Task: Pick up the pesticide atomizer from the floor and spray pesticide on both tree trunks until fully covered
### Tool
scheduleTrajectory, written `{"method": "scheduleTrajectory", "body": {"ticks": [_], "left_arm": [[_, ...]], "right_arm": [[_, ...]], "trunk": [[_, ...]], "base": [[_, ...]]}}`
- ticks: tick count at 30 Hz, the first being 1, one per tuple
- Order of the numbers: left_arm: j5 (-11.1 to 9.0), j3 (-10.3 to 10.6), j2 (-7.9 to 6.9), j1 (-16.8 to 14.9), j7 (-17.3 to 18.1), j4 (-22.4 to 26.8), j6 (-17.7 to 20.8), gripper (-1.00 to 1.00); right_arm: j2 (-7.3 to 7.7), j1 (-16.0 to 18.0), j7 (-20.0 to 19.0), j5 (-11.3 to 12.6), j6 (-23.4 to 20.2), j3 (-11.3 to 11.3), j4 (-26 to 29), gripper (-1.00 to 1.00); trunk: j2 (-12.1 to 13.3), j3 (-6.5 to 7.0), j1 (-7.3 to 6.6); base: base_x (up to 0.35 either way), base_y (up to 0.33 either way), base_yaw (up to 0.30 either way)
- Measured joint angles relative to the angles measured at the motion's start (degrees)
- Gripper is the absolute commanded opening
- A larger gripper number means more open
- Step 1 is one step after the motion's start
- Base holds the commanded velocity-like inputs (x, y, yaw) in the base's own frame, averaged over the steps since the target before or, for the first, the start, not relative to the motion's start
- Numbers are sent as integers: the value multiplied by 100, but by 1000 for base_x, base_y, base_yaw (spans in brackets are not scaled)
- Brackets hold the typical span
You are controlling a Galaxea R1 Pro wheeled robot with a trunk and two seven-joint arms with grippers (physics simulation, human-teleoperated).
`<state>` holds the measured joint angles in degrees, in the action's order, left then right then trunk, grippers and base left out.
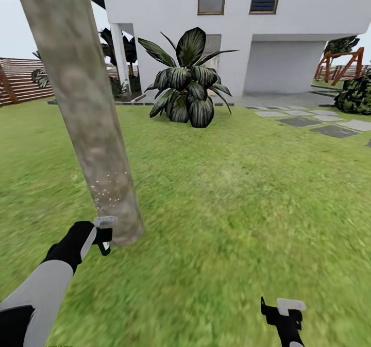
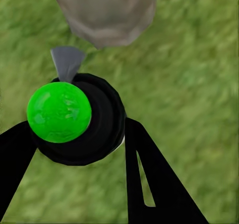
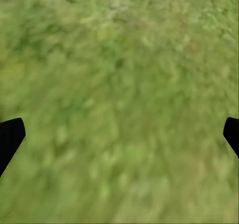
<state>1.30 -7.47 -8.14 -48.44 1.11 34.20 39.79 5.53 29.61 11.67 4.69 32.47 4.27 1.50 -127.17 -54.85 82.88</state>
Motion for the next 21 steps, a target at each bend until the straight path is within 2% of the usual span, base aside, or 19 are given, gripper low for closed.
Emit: {"method": "scheduleTrajectory", "body": {"ticks": [7, 21], "left_arm": [[-3, 0, 9, 6, 9, -2, -2, -100], [-4, 2, 29, 13, 40, -6, -3, -100]], "right_arm": [[1, -1, 1, -1, 0, 0, 1, 100], [16, -1, 1, 1, 1, 0, 2, 100]], "trunk": [[0, 0, 0], [0, 0, 2]], "base": [[163, -239, 218], [3, -278, 3]]}}
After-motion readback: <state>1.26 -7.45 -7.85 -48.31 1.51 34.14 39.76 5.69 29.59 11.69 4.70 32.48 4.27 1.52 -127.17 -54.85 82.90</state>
